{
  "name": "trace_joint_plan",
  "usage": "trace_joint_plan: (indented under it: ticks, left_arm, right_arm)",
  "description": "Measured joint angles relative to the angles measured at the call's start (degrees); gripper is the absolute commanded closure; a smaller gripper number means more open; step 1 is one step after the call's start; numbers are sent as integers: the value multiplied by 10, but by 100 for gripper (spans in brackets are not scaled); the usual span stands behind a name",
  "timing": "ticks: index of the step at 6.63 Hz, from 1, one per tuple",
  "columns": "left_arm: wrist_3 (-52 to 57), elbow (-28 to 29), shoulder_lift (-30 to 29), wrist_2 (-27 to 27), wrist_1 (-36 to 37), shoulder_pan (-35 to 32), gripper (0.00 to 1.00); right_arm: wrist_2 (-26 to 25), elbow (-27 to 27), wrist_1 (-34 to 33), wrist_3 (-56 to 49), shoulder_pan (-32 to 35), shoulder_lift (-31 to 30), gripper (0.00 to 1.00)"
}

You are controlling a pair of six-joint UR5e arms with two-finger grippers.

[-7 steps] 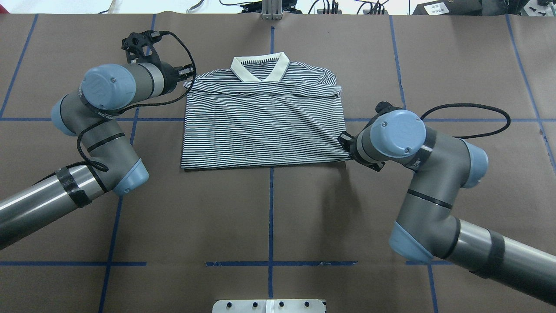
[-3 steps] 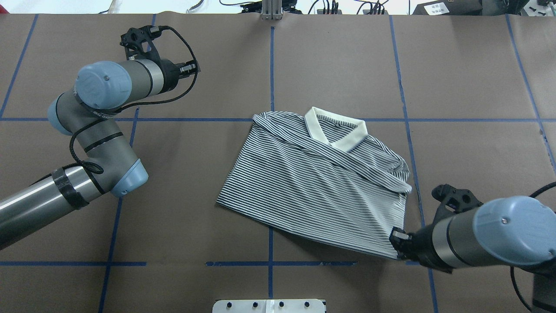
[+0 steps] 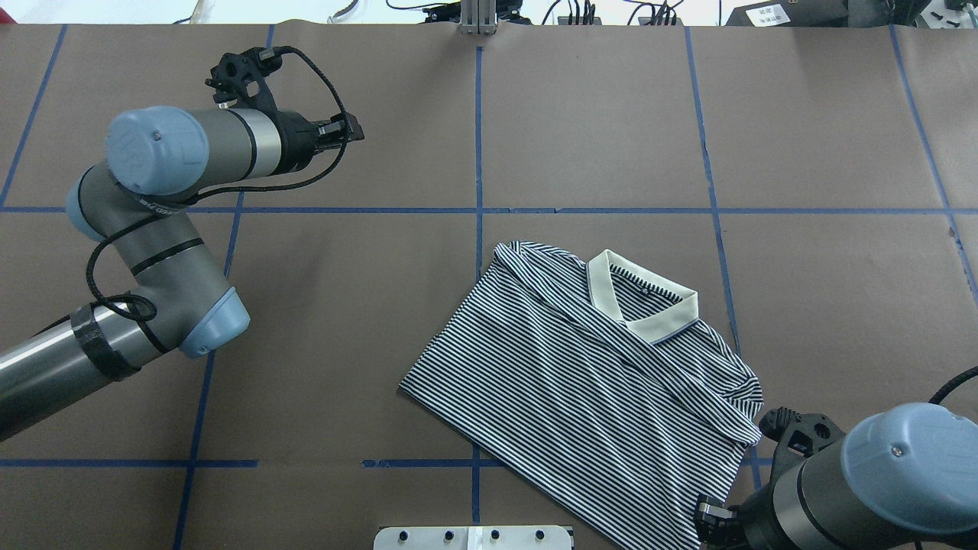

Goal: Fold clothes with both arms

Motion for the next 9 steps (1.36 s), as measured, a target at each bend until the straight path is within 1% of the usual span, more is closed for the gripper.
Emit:
trace_joint_plan:
  ticks: [1, 2, 3, 4, 5, 6, 7, 9]
  left_arm:
    - [-42, -39, 20, -39, 2, 5, 45]
    - [-82, -85, 44, -69, 12, 22, 43]
    - [-117, -128, 64, -77, 44, 57, 41]
    - [-154, -164, 73, -56, 100, 112, 39]
    - [-180, -182, 76, -15, 142, 169, 39]
    - [-196, -184, 75, 19, 170, 218, 39]
    - [-201, -182, 72, 34, 200, 249, 39]
    - [-200, -168, 67, 46, 227, 268, 39]
  right_arm:
    - [-2, -4, 0, 2, 31, 6, 0]
    - [-4, -17, 0, 1, 88, 28, 0]
    - [-6, -45, 2, -7, 156, 64, 0]
    - [-8, -83, 6, -28, 217, 108, 0]
    - [-12, -117, 8, -63, 262, 143, 0]
    - [-14, -146, 9, -100, 294, 168, 0]
    - [-17, -166, 9, -125, 313, 184, 0]
    - [-19, -177, 9, -138, 326, 192, 0]
